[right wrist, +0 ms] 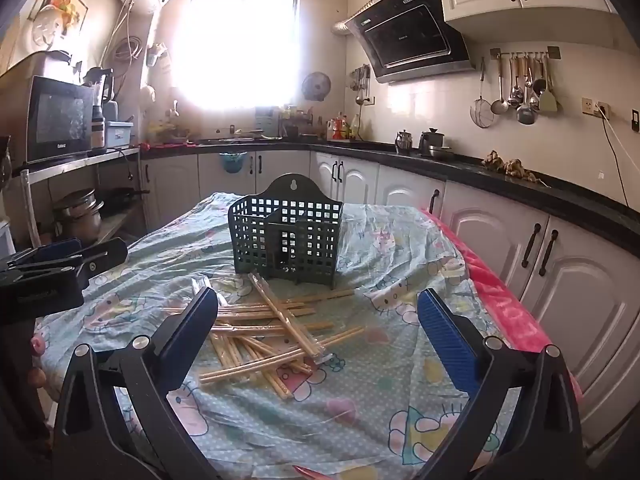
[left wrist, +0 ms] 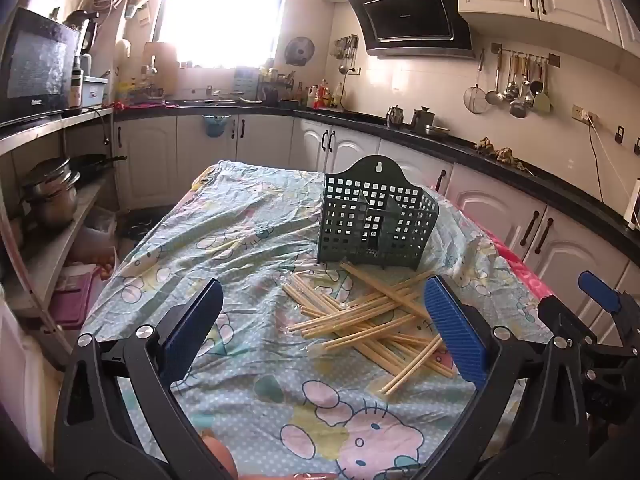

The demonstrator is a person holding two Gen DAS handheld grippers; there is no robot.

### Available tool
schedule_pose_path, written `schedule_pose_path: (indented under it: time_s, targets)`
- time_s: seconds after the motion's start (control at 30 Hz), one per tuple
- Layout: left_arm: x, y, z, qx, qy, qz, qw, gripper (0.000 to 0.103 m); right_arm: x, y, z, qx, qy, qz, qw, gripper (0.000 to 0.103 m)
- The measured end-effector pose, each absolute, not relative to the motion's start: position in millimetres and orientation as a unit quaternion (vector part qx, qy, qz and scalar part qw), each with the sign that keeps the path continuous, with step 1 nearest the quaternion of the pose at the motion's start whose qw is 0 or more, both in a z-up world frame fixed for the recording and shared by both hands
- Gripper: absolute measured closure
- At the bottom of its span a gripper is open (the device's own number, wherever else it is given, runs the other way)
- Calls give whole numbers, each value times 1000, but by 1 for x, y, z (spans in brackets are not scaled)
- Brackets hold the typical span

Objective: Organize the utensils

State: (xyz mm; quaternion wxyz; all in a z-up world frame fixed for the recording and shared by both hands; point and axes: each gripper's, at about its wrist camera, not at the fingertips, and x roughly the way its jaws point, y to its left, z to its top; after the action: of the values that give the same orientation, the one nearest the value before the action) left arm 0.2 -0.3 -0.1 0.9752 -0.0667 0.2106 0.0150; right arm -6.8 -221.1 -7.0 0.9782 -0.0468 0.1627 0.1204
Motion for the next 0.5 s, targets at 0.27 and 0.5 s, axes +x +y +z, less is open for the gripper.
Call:
schedule_pose_path:
  time_s: [0.27, 0.5]
  targets:
    - [0, -2, 1, -66, 206, 12, 976, 10, -8, -220, -2, -44, 157, 119, 979, 6]
    - [-2, -2, 0, -66, 204, 13, 977, 10, -8, -219, -2, -42, 154, 119, 980, 6]
